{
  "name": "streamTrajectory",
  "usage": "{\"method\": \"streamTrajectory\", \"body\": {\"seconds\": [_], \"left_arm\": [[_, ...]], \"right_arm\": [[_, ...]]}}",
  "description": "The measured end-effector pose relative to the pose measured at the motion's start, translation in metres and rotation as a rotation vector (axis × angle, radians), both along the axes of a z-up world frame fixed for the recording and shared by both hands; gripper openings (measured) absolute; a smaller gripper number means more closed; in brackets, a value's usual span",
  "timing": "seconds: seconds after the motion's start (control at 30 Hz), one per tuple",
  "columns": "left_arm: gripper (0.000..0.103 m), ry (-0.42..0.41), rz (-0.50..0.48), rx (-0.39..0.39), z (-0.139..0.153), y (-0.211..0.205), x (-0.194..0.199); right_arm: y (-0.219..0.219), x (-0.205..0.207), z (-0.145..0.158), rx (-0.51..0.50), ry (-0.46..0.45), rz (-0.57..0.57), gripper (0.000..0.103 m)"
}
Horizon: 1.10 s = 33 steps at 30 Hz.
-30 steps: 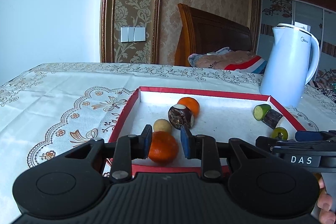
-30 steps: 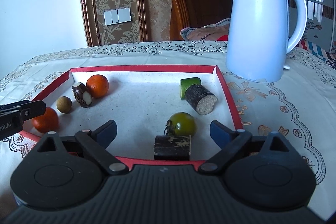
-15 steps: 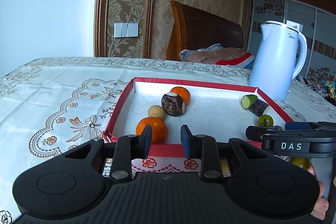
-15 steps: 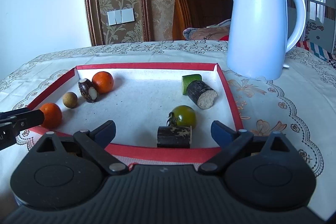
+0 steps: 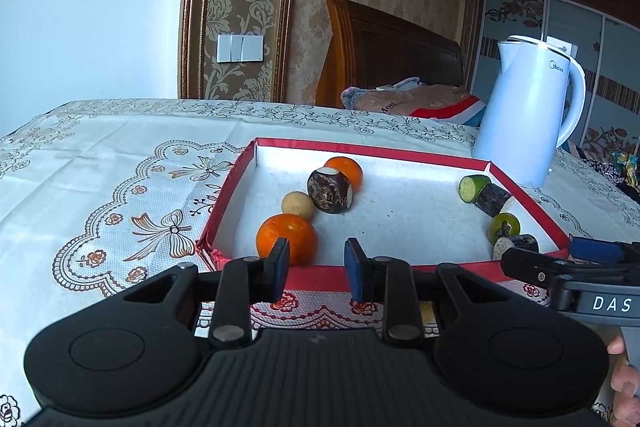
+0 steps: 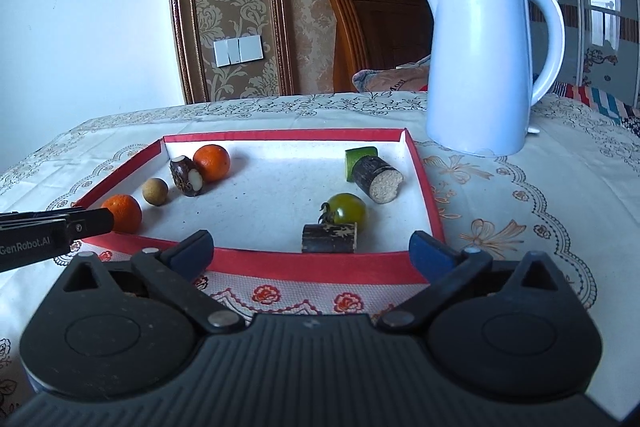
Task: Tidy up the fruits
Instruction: 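Withdraw both grippers and move toward the remaining green tomato and brown fruit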
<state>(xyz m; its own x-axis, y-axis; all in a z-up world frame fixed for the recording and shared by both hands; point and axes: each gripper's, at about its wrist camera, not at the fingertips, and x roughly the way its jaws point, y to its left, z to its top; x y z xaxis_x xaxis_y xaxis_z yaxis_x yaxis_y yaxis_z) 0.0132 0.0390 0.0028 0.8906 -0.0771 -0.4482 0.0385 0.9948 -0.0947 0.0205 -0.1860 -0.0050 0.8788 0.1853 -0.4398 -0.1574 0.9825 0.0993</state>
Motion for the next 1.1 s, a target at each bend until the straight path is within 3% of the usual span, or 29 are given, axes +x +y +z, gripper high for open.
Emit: {"method": "streamTrajectory", "body": {"seconds": [0.23, 0.27, 0.3, 0.37, 0.47, 0.8, 1.1], "left_arm": [[0.030, 0.004, -0.026, 0.001, -0.001, -0.003, 0.000], [0.033, 0.004, -0.030, 0.000, -0.001, -0.003, 0.000], [0.050, 0.005, -0.033, -0.002, -0.001, -0.003, -0.001], [0.074, -0.009, -0.032, -0.016, 0.001, -0.003, -0.003], [0.074, -0.056, -0.024, -0.011, 0.003, -0.004, -0.009], [0.074, -0.011, -0.077, 0.006, -0.001, -0.012, -0.007], [0.074, 0.017, -0.116, 0.023, -0.004, -0.020, -0.007]], "right_arm": [[0.002, -0.004, 0.000, -0.014, -0.009, 0.003, 0.103], [0.002, -0.005, 0.000, -0.015, -0.008, 0.003, 0.103], [0.001, -0.007, 0.000, -0.011, -0.010, 0.004, 0.103], [-0.003, -0.012, 0.001, 0.003, -0.019, 0.003, 0.103], [-0.007, -0.019, 0.002, 0.014, -0.025, 0.004, 0.103], [-0.031, -0.051, -0.003, 0.038, 0.007, 0.003, 0.103], [-0.089, -0.070, -0.012, 0.133, 0.060, -0.108, 0.103]]}}
